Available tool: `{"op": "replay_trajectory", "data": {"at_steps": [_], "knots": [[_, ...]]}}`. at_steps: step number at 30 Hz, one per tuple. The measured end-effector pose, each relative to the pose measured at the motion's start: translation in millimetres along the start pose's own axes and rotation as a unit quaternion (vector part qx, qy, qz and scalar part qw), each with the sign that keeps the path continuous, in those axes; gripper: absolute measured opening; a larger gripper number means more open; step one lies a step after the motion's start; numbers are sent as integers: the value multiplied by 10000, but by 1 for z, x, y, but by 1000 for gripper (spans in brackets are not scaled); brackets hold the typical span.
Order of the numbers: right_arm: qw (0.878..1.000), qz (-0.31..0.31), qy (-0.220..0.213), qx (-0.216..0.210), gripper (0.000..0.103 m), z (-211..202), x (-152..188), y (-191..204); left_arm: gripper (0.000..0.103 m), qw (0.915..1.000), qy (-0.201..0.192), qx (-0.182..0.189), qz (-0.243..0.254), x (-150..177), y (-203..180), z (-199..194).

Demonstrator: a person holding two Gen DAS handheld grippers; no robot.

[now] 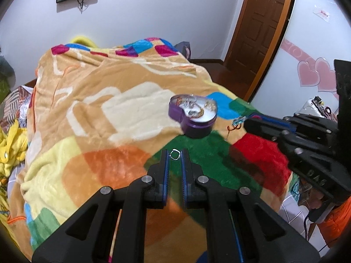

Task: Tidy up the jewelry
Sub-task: 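Carry the silver ring and red keychain up toward the purple tin, then open the left tool over the tin while the right tool lowers the keychain in and opens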

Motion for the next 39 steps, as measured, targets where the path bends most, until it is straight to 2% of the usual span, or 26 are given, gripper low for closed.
{"op": "replay_trajectory", "data": {"at_steps": [8,21,29,39], "knots": [[9988,114,-470,79,7,-18,-25,-12,9,9997,-234,72,56,-23,-12,-1],[9956,260,-885,170,7,-20,-52,-33,9,9982,-515,156,256,-60,-26,13],[9961,383,-783,107,7,2,-55,-45,9,9984,-412,197,347,-71,-26,43],[9980,575,-261,-82,7,44,-40,-61,9,9994,-73,238,251,-71,-18,91]]}}
Point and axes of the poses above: each gripper's, at about its wrist camera, not at the fingertips, and z roughly the way its jaws point, y to its left, x to its underside, the point moved 4 cm from there along z, roughly the way its jaws point, and after that the axes turned 10 degrees about -y, right-handed, at the moved point
